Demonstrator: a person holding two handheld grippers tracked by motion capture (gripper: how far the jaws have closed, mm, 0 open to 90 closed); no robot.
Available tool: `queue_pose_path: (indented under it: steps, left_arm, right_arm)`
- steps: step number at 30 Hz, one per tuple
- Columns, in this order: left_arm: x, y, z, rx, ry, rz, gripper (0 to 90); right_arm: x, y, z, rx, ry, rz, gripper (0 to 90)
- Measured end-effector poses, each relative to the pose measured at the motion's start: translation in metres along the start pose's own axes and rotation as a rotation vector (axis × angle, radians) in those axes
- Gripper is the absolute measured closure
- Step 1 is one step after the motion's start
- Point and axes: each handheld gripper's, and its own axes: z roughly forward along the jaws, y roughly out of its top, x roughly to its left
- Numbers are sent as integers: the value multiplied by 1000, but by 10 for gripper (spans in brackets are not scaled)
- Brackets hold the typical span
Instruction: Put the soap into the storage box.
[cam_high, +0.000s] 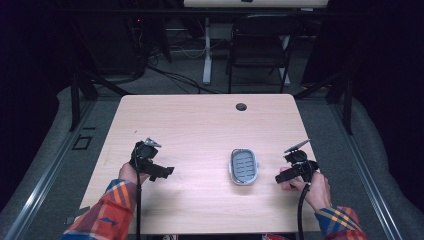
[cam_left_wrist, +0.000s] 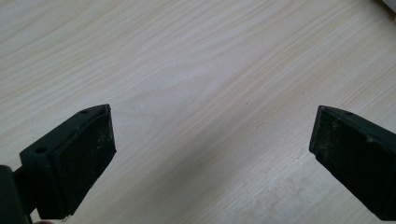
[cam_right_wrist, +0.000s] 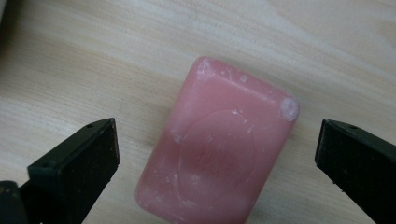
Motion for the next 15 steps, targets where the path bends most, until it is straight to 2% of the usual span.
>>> queue_pose_path:
  steps: [3, 7, 14, 15]
  left_arm:
    - [-1, 0, 1, 1, 6, 4, 3]
    - [-1, 0, 1, 2, 6, 4, 3]
    - [-1, 0, 1, 13, -3, 8, 3]
    - [-1, 0, 1, 13, -1, 8, 3]
  right_arm:
    - [0, 1, 0, 8, -3, -3, 14]
    - [0, 0, 0, 10, -11, -9, 152]
    - [2, 1, 1, 45, -4, -12, 248]
    - [2, 0, 1, 35, -4, -13, 258]
